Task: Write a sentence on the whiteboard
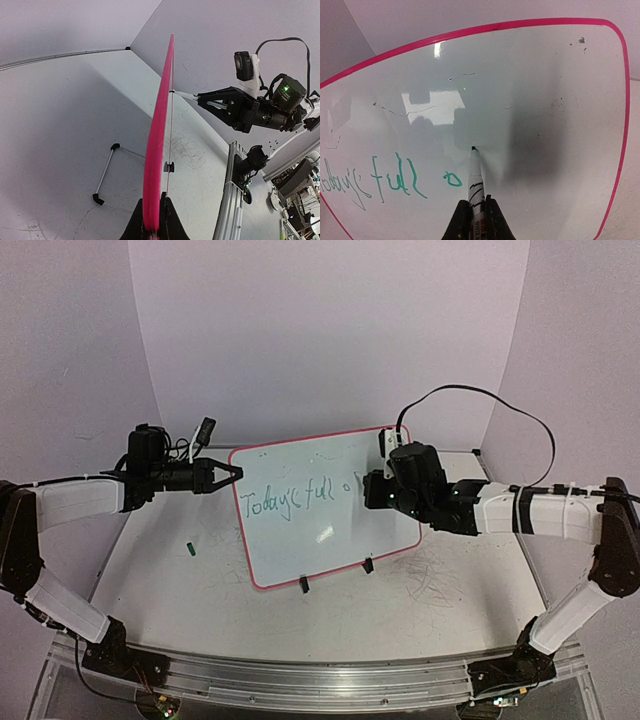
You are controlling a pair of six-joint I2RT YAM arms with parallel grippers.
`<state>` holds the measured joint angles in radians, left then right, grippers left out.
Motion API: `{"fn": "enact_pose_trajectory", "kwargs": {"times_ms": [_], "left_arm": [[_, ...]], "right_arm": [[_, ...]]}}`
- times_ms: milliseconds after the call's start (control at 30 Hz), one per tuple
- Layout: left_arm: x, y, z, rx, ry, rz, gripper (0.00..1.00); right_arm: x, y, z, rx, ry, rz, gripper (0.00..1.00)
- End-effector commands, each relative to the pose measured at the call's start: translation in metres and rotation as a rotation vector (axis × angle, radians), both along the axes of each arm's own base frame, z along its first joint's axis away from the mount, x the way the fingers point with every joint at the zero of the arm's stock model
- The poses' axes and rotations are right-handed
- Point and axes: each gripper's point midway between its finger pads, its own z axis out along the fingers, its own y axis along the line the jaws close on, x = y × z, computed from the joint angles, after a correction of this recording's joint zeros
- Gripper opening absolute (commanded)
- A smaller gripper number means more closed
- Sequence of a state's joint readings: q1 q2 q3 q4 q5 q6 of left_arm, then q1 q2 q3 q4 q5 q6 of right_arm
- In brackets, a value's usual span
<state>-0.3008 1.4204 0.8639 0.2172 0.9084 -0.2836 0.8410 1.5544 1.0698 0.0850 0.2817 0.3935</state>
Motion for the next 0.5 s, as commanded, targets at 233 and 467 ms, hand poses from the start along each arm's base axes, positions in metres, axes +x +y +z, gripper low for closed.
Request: {"fn": "enact_pose_trajectory", "kwargs": {"times_ms": [233, 467], "left_arm": [[0.005, -0.003, -0.01, 0.075, -0.049, 0.019, 0.0], [0.005, -0.004, -0.01, 0.074, -0.049, 0.017, 0.0]], "right_arm": [[0.005, 0.008, 0.009, 0.009, -0.022, 0.009, 0.0], [0.0, 0.012, 0.004, -0.011, -0.005, 0.041, 0.0]]}}
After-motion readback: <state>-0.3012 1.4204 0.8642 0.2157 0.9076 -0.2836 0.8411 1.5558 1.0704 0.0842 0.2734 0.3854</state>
